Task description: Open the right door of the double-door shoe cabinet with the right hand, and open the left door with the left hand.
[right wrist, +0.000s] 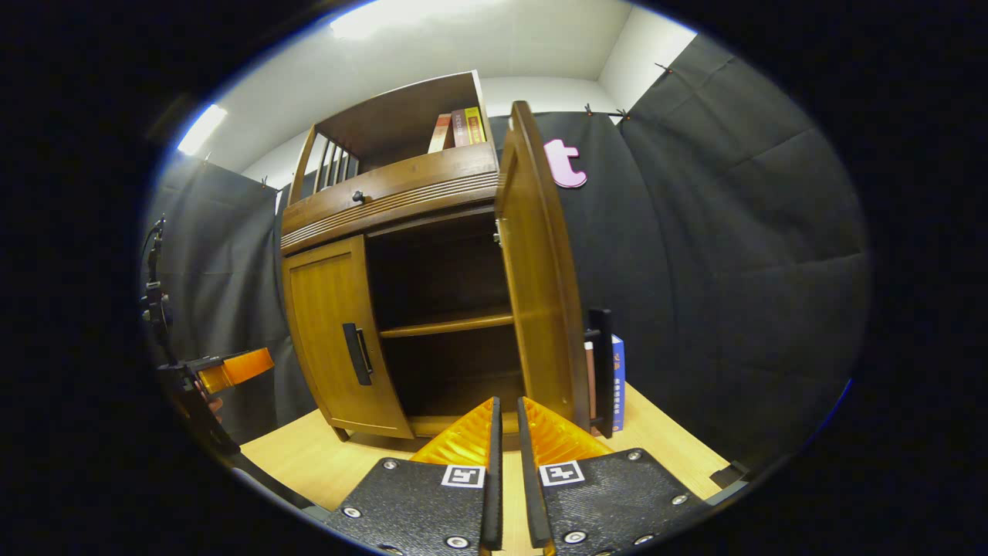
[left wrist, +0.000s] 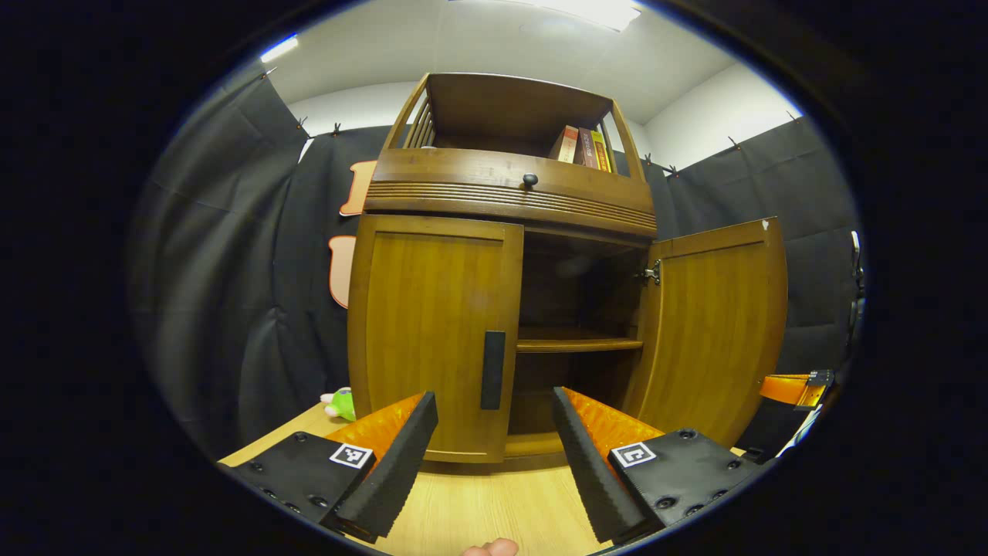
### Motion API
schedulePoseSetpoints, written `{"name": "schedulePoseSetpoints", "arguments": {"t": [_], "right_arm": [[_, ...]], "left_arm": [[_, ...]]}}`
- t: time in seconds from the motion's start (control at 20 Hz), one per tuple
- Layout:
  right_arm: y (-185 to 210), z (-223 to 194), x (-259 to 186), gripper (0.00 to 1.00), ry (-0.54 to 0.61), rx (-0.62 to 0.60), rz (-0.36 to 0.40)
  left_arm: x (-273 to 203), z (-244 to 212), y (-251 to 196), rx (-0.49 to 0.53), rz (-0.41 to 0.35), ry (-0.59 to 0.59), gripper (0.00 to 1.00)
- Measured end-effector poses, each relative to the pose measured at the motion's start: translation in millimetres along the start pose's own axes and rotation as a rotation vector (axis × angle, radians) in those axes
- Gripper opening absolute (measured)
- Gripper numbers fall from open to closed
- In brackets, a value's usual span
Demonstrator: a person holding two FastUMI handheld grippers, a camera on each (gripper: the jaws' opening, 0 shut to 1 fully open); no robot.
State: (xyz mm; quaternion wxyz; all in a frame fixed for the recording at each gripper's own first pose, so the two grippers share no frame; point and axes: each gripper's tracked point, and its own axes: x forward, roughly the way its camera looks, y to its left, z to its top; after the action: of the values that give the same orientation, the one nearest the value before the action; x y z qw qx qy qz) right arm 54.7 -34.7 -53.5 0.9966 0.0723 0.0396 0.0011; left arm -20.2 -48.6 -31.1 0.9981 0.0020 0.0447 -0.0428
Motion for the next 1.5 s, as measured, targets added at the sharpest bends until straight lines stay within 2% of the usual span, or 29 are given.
{"name": "schedulePoseSetpoints", "arguments": {"t": [0.05,0.25,0.35,0.45,0.55,0.7,0.75,0.8,1.05,1.2,1.35,1.5], "right_arm": [[5.0,4.2,4.6,0.12,-0.007,-0.012,0.004],[21.8,10.8,18.6,0.12,-0.026,-0.04,0.027],[28.7,13.7,19.8,0.22,-0.034,-0.043,0.037],[30.0,11.4,23.3,0.48,-0.028,-0.053,0.035],[26.4,7.1,23.8,0.69,-0.016,-0.064,0.019],[22.0,9.6,25.1,1.0,-0.025,-0.086,-0.005],[22.0,8.9,24.9,0.92,-0.023,-0.088,-0.004],[24.4,7.6,23.6,1.0,-0.019,-0.088,0.002],[39.0,10.7,17.2,1.0,-0.022,-0.08,0.048],[40.0,14.5,11.4,1.0,-0.031,-0.106,0.058],[33.2,18.0,4.6,1.0,-0.036,-0.116,0.027],[32.6,17.8,-4.1,1.0,-0.041,-0.11,0.02]], "left_arm": [[-1.7,0.5,5.5,0.001,0.014,-0.004,0.96],[-5.7,4.2,27.3,-0.001,0.065,-0.014,0.98],[-5.9,5.5,36.1,0.003,0.081,-0.017,0.97],[-2.7,7.2,44.4,0.018,0.096,-0.021,0.96],[1.2,5.2,48.0,0.027,0.104,-0.017,0.95],[15.7,2.3,41.1,0.004,0.075,-0.008,0.95],[21.9,0.0,37.3,-0.001,0.06,0.0,0.95],[29.3,-1.0,32.4,-0.005,0.044,0.005,0.95],[83.6,-5.7,-0.6,0.032,-0.051,-0.017,0.95],[123.0,-19.6,-11.5,0.068,-0.066,-0.024,0.94],[161.4,-27.6,-25.0,0.076,-0.101,-0.017,0.95],[194.3,-42.8,-22.3,0.062,-0.082,0.015,0.96]]}}
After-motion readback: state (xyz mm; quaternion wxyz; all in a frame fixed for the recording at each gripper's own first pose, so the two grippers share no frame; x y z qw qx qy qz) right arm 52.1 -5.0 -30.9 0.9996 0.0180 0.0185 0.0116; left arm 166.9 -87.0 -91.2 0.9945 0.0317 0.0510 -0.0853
